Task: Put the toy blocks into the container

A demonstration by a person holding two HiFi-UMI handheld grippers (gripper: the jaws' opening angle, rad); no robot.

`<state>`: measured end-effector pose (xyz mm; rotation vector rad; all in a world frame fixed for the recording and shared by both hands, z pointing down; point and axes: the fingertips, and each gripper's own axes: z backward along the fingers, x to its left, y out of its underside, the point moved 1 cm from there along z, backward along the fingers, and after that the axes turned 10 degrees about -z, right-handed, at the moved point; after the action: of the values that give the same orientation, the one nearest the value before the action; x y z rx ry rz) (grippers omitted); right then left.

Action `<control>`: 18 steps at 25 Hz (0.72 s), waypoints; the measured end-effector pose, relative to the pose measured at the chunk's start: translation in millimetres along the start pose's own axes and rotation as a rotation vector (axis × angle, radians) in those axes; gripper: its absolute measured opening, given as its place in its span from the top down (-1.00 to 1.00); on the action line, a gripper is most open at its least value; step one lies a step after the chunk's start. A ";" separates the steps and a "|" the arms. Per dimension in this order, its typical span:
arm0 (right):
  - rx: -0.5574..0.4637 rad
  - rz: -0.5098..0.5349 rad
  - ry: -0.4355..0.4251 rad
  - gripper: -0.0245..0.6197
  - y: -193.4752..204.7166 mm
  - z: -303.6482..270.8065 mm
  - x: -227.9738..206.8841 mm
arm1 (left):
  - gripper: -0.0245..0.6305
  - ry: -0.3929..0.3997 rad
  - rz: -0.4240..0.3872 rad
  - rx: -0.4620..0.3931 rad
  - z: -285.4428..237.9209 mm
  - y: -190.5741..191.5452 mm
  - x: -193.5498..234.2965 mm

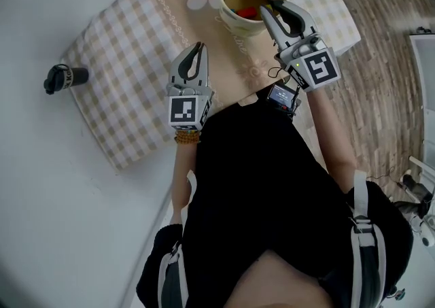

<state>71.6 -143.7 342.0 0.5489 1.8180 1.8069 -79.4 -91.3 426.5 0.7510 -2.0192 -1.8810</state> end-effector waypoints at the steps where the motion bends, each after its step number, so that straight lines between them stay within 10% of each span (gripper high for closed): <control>1: -0.005 -0.006 -0.005 0.70 3.7 1.8 6.3 | 0.87 -0.015 -0.005 -0.007 1.4 -1.8 2.1; 18: 0.164 -0.026 -0.117 0.91 114.4 13.7 100.3 | 0.92 -0.055 -0.002 0.046 19.7 40.8 -4.6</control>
<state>-6.9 -67.9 448.7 0.6747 1.8942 1.5829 -93.5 -71.6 465.0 0.7207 -2.1018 -1.8821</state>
